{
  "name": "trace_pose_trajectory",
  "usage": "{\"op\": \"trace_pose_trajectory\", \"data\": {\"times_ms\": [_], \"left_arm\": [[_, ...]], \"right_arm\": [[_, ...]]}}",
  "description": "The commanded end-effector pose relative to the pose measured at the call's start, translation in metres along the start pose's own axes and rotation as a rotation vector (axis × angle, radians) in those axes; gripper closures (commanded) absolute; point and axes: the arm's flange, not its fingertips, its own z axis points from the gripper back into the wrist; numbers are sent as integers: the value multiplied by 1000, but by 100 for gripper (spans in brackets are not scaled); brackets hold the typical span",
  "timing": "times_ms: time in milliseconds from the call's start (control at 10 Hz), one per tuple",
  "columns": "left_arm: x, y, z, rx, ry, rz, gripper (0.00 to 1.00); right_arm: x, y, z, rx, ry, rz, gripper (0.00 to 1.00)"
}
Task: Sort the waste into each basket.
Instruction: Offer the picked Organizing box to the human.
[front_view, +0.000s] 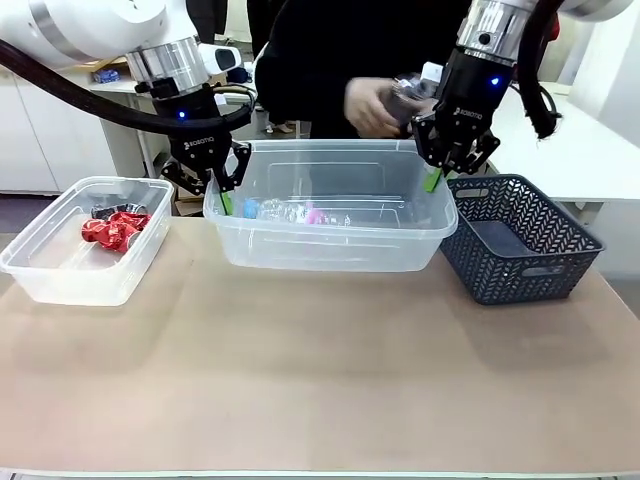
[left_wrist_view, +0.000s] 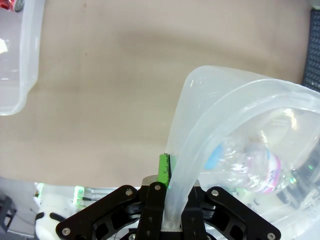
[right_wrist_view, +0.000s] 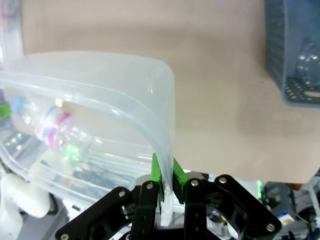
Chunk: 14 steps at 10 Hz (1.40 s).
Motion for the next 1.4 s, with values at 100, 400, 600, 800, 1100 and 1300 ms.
{"op": "trace_pose_trajectory", "data": {"times_ms": [100,400,600,800,1100,1300], "left_arm": [[1,7,3,-9,-26,27,96],[1,7,3,-9,-26,27,96],[1,7,3,-9,-26,27,96],[1,7,3,-9,-26,27,96],[1,7,3,-9,-26,27,96],[1,7,3,-9,-26,27,96]], "right_arm": [[-1,1,3,7,2,27,93],[-1,1,3,7,2,27,93],[-1,1,3,7,2,27,93],[-1,1,3,7,2,27,93],[-1,1,3,7,2,27,93],[-1,1,3,7,2,27,93]]}}
